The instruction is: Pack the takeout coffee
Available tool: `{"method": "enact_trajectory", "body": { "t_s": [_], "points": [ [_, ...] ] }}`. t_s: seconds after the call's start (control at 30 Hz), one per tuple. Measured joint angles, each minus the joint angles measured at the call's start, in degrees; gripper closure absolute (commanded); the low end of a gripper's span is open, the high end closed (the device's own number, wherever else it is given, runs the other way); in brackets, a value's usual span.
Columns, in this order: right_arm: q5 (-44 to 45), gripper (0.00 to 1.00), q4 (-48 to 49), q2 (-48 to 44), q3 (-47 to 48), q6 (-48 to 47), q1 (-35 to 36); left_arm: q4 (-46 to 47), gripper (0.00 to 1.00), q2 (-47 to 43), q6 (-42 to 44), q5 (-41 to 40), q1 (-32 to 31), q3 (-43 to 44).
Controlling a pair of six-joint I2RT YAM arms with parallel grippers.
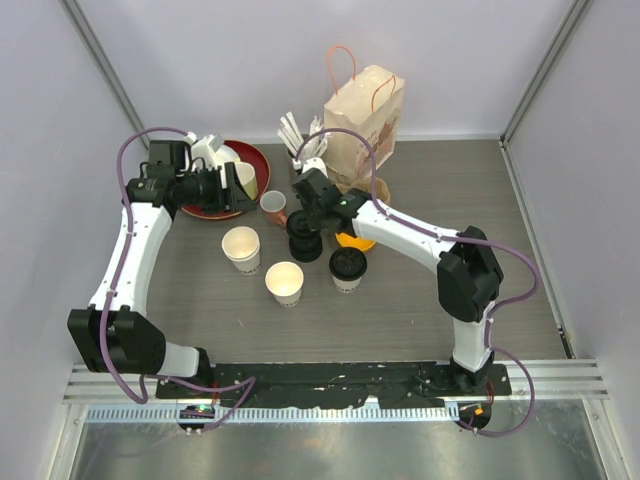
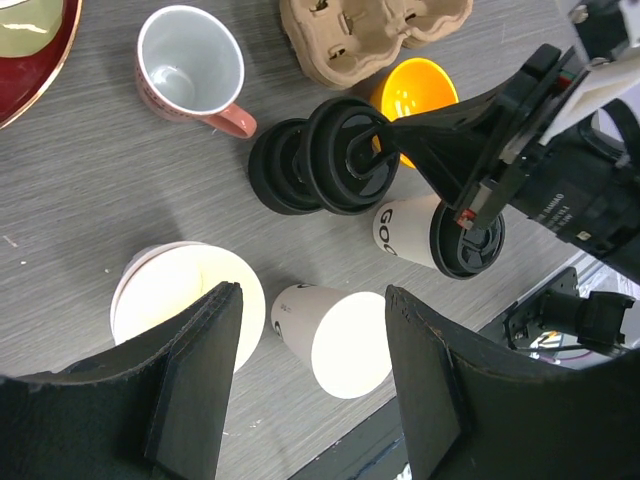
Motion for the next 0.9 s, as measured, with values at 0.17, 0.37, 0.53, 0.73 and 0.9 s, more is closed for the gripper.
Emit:
{"method": "enact_trajectory", "body": {
  "t_s": [0.17, 0.37, 0.53, 0.73, 0.9],
  "points": [
    [-2.80, 0.99, 0.02, -2.08, 0.00, -1.36, 0.13, -0.50, 0.37, 0.00, 1.03, -0.17, 0.07, 0.15],
    [-5.86, 0.99, -2.38, -6.97, 0.66, -4.90, 3.39, -1.49, 0.37, 0.00, 1.70, -0.35, 0.44, 1.99],
    [-7.23, 0.99, -5.68, -9.40, 3.21, -9.55, 10.49, -3.48, 0.37, -0.15, 3.78, -0.63, 0.48, 3.08],
    [-7.41, 0.99, -11.06, -9.03, 3.41, -11.76, 15.80, -7.02, 0.36, -1.38, 7.28, -3.08, 0.90, 3.06],
    [-6.21, 0.99, -13.27, -7.19, 3.41, -11.93, 16.46, -7.34, 0.37, -2.67, 8.13, -4.94, 1.36, 2.89]
  ]
}}
